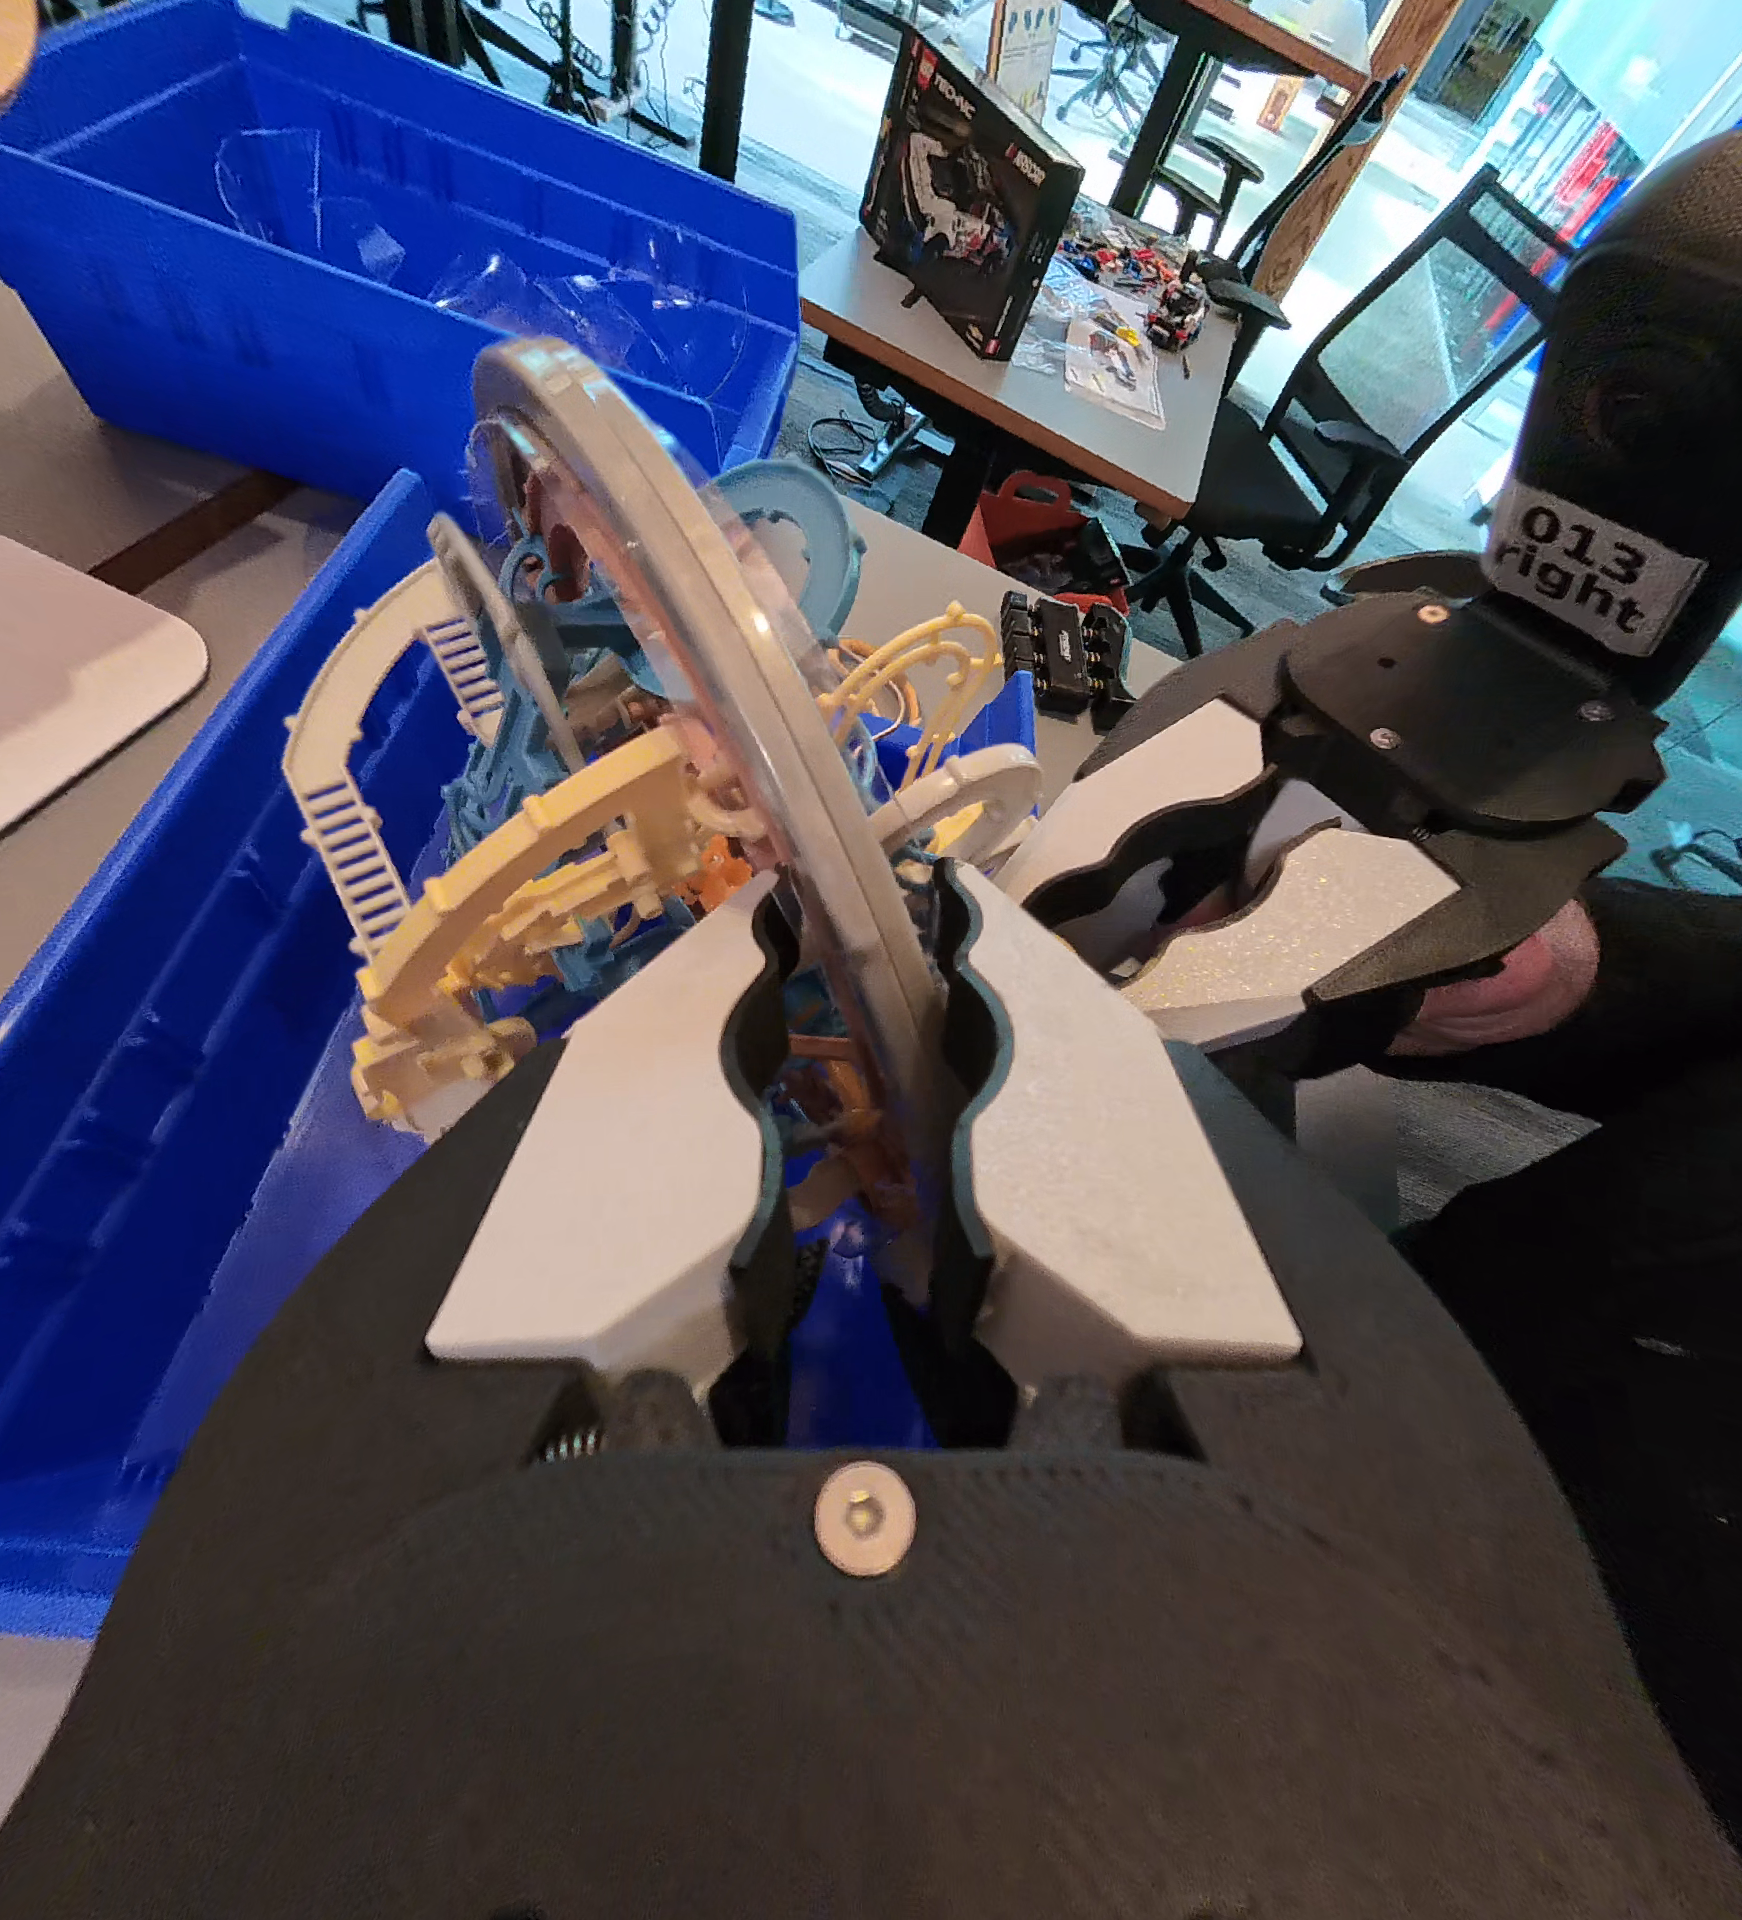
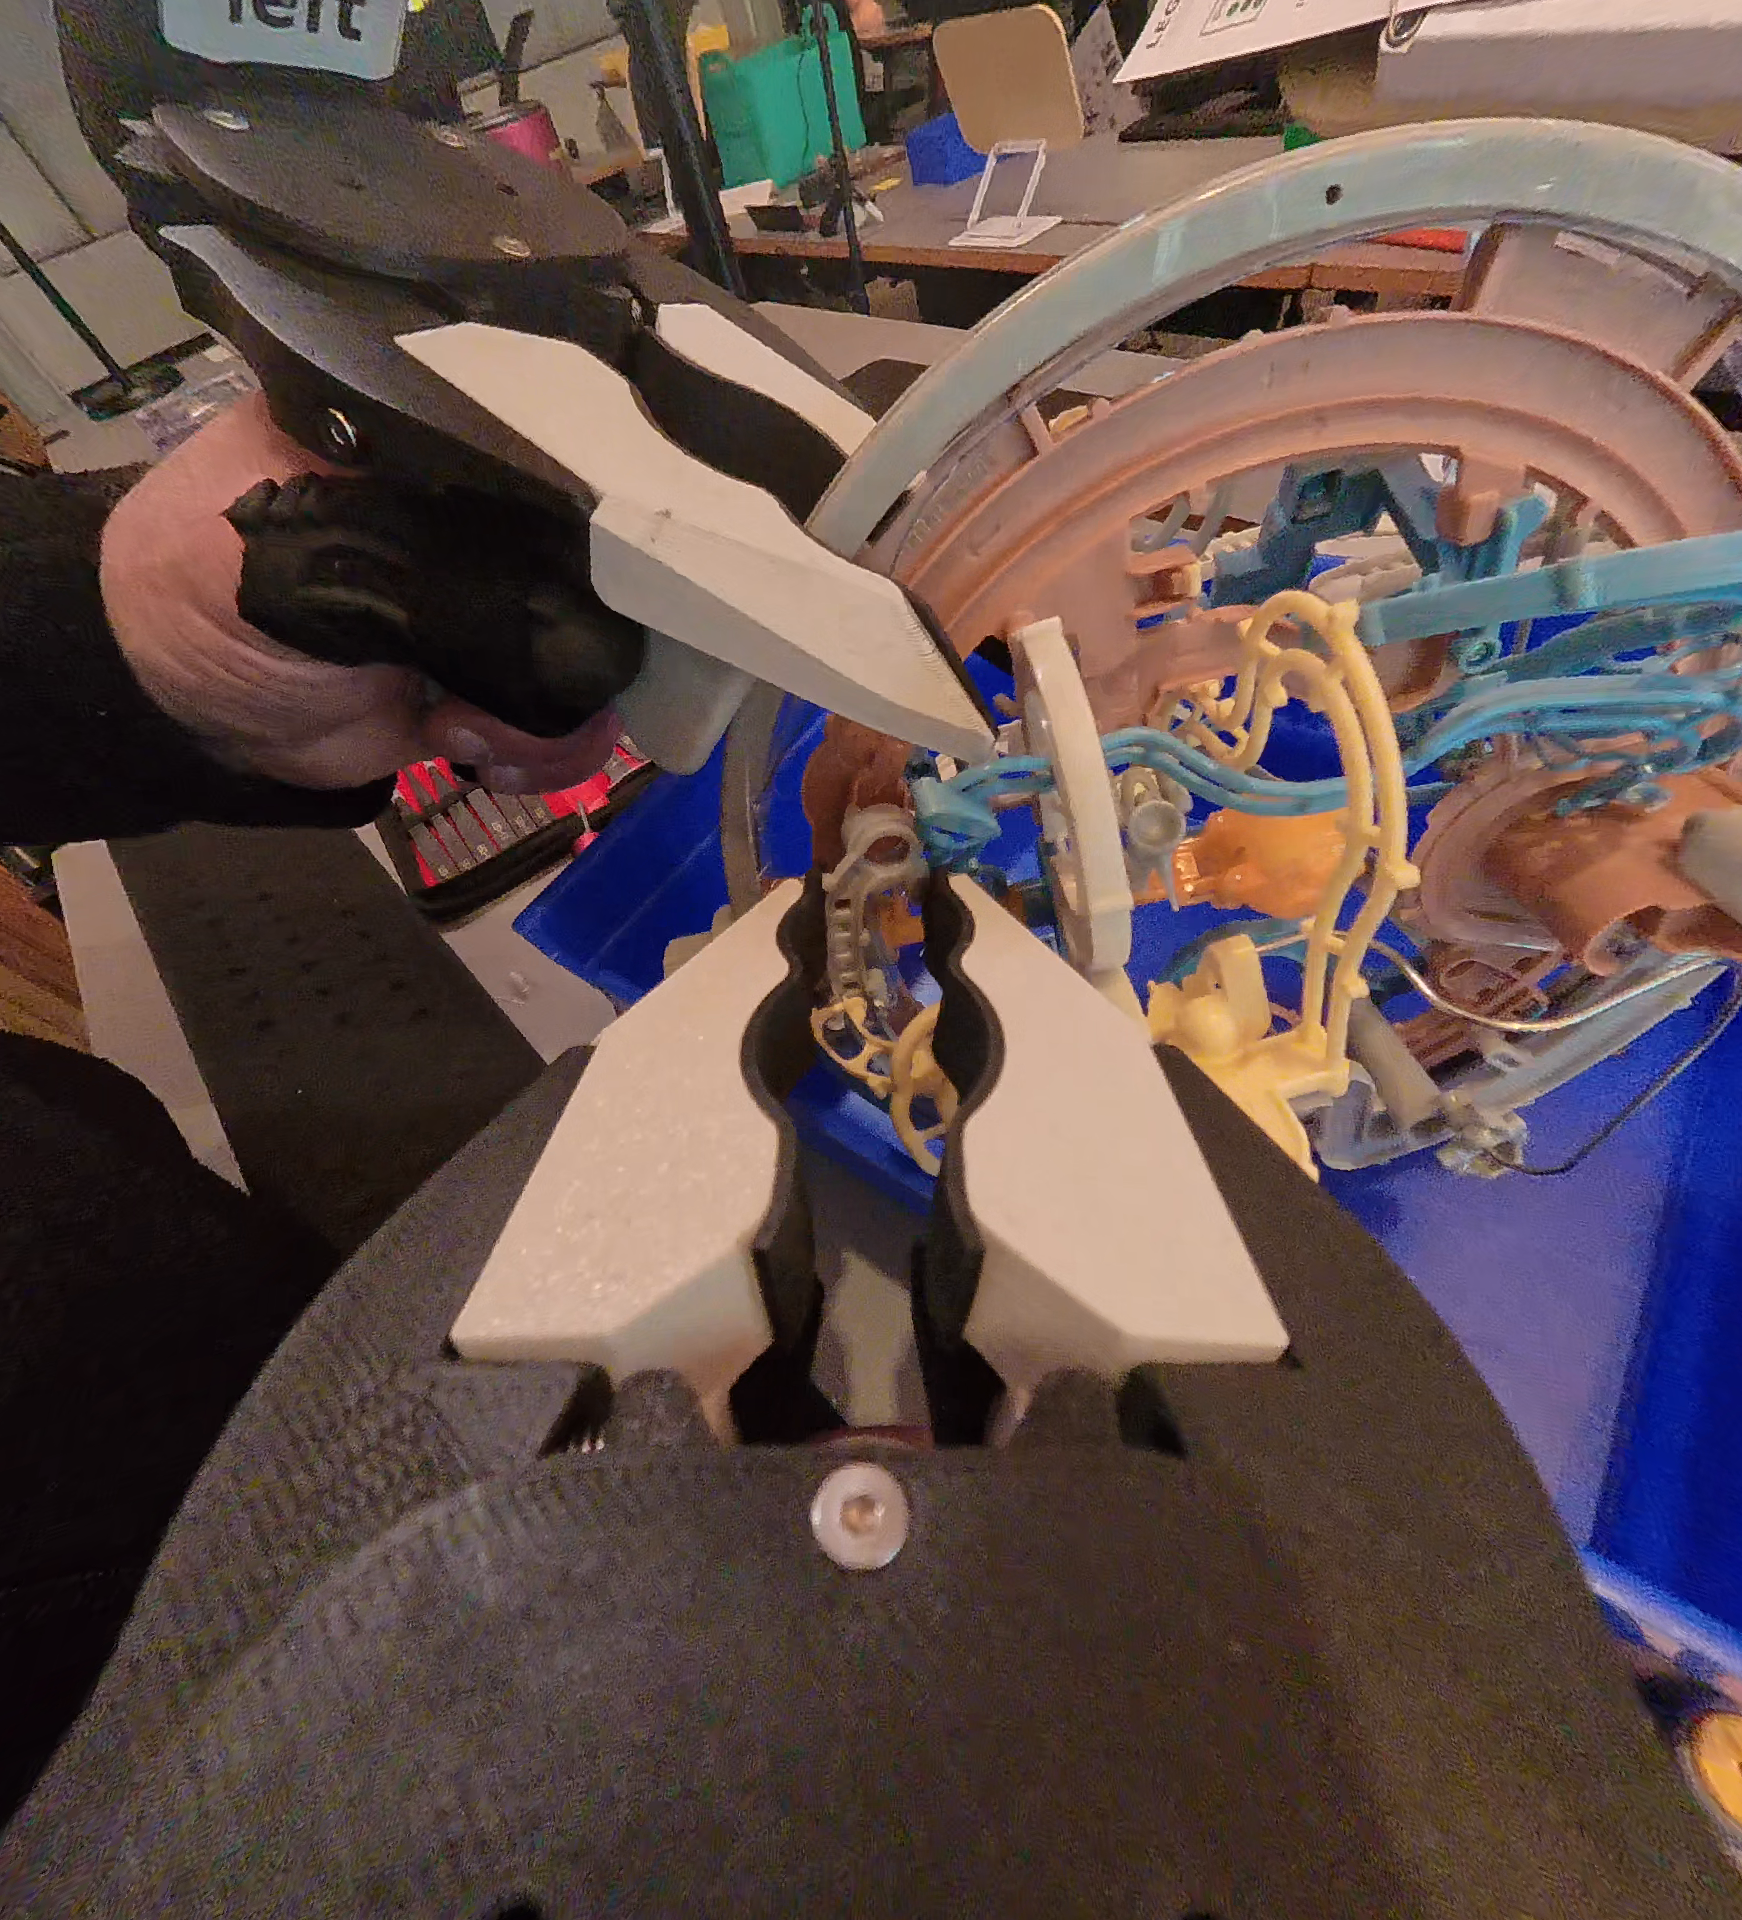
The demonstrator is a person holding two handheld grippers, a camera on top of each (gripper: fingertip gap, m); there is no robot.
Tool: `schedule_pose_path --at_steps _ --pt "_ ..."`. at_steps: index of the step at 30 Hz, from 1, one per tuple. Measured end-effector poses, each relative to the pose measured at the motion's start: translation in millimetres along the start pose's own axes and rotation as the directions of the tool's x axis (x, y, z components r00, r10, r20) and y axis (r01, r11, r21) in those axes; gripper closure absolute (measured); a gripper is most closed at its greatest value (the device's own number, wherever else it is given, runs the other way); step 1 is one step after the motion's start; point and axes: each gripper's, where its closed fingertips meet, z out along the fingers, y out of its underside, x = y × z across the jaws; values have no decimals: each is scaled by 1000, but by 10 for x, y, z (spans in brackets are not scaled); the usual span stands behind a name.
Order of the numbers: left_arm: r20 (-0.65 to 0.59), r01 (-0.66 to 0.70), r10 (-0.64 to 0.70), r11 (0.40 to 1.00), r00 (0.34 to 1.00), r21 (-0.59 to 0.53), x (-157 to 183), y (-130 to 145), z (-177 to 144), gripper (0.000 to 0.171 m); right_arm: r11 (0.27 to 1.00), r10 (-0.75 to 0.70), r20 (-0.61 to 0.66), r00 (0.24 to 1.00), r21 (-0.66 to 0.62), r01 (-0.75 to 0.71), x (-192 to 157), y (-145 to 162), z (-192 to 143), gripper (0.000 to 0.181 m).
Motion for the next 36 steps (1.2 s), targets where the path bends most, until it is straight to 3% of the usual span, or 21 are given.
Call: schedule_pose_path --at_steps 5,8,21,26,30,36 --pt "-8 -20 20 1000 1000 16 9 6 26 148 982 171 77 982 62 -176 38 12 -54 166" --pt "7 9 -9 999 1000 -46 -42 94 23 147 979 187 93 978 69 -194 40 33 -71 166" --pt "-73 36 -35 999 997 15 61 -29 85 146 947 270 186 945 128 -296 73 -15 -187 166" --pt "-49 -27 26 1000 998 -14 145 -82 115 144 918 325 281 903 137 -373 54 -30 -254 166" --pt "-13 -56 56 998 998 -30 139 -71 127 145 941 276 221 935 135 -310 64 -22 -270 166" --pt "-71 29 -27 999 997 28 37 -92 78 148 997 1 6 1000 82 -1 44 -96 -246 166"
